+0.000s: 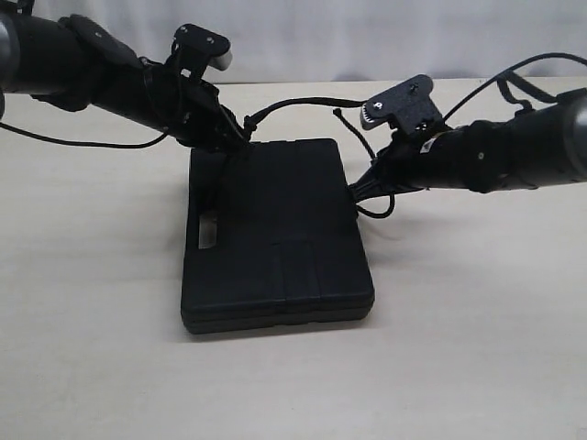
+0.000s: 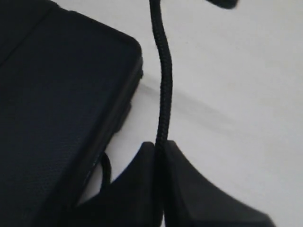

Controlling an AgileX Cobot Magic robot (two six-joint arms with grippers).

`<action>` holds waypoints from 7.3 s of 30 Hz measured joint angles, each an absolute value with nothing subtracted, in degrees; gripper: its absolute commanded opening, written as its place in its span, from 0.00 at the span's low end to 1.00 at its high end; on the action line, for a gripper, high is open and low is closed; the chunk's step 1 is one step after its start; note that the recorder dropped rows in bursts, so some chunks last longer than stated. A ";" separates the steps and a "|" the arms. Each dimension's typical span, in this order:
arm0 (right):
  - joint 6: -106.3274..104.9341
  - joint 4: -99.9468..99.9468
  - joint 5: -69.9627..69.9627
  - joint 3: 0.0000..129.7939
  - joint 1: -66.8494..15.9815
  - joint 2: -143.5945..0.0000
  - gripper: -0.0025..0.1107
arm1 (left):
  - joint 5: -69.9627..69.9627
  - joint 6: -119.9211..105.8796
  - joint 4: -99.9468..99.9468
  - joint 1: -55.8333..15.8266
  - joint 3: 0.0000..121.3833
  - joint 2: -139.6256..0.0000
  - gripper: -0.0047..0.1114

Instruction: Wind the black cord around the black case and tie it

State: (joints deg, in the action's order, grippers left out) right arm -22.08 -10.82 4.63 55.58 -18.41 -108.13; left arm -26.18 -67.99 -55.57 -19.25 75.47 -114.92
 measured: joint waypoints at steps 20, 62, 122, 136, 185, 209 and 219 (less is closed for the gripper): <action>-24.59 -10.91 4.06 53.64 -20.11 -104.71 0.06 | -23.87 -73.05 -55.68 -19.25 75.47 -114.92 0.04; -19.81 -10.38 16.73 50.78 -21.84 -105.22 0.06 | -41.65 -90.77 -58.25 -19.25 75.47 -114.92 0.04; 4.98 -20.91 -20.47 67.94 -5.49 -118.61 0.47 | -37.91 -91.71 -55.66 -19.25 75.47 -116.32 0.04; -27.36 -32.57 -9.82 69.96 -5.94 -123.45 0.06 | -36.70 -91.58 -59.31 -19.25 75.47 -116.32 0.04; -26.70 -3.39 32.49 52.44 -20.80 -117.24 0.06 | -35.35 -82.72 -55.40 -19.25 75.47 -116.36 0.04; -23.38 -1.04 33.54 52.35 -20.80 -115.44 0.06 | -42.51 -90.48 -52.17 -19.25 75.47 -116.20 0.53; -15.15 16.12 35.26 52.35 -20.80 -114.87 0.06 | -32.28 -71.04 -58.08 -19.25 75.58 -108.23 0.57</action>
